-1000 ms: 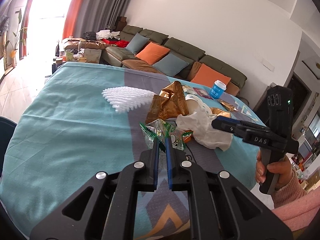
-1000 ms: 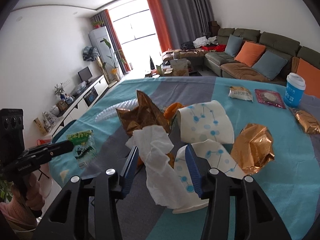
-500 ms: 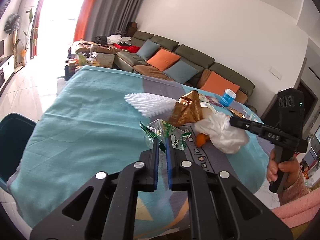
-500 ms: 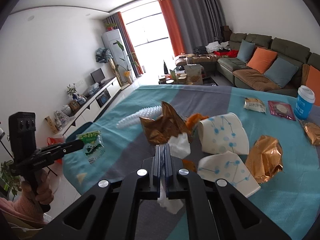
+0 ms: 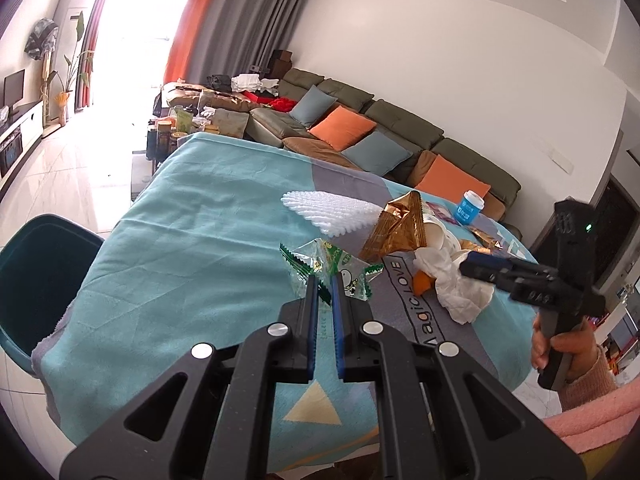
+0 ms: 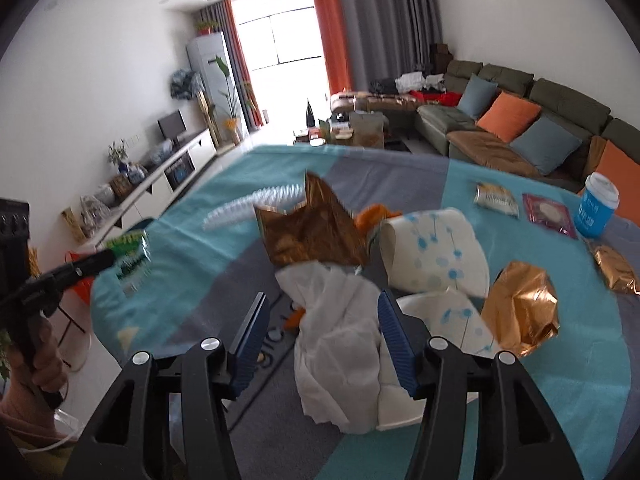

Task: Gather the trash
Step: 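Carry the green wrapper and tissue with both grippers over the teal bin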

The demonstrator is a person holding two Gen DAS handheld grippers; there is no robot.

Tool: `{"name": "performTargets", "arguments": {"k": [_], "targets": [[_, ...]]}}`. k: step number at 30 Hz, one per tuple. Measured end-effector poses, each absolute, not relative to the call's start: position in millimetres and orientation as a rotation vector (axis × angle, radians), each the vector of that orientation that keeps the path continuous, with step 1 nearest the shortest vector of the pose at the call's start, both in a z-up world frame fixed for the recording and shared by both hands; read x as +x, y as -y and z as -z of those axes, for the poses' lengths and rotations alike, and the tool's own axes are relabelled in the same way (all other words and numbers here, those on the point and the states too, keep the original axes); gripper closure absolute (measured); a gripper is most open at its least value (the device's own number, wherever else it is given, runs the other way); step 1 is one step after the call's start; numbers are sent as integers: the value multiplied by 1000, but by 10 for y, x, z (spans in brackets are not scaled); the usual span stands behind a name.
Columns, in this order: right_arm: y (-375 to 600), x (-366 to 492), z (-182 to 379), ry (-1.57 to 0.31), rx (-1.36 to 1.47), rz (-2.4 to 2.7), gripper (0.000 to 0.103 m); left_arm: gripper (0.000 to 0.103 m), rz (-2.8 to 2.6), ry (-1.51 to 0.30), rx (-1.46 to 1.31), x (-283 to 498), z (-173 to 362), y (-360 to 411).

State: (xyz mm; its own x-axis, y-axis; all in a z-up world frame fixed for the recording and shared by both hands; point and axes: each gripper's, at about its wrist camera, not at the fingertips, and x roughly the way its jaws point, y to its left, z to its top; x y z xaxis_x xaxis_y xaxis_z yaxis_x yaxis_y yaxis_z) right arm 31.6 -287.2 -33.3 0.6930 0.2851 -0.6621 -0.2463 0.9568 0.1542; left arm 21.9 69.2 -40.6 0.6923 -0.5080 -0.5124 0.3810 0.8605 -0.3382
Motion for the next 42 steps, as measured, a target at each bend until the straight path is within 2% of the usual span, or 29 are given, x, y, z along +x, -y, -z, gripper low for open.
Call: {"name": "performTargets", "arguments": {"k": [3,7,11,25,42], "targets": [[2767,309,444,-775,-13,-285,52,96,504,-640,-217,238,427,-684],[2677,356,573,-820,-38,-291,82,96,504,-647,-212,246,443,-670],[2686,352,578,-823,-24,-304,93,96,496,-646,-214,247,442,-697],[2584,299,-32,-681,121,-519,93,96,433,-589,-225,164,311,-955],[1495,868,2,-711,91,-803,93,96,225,-534,-255,80,142,-1741]]}}
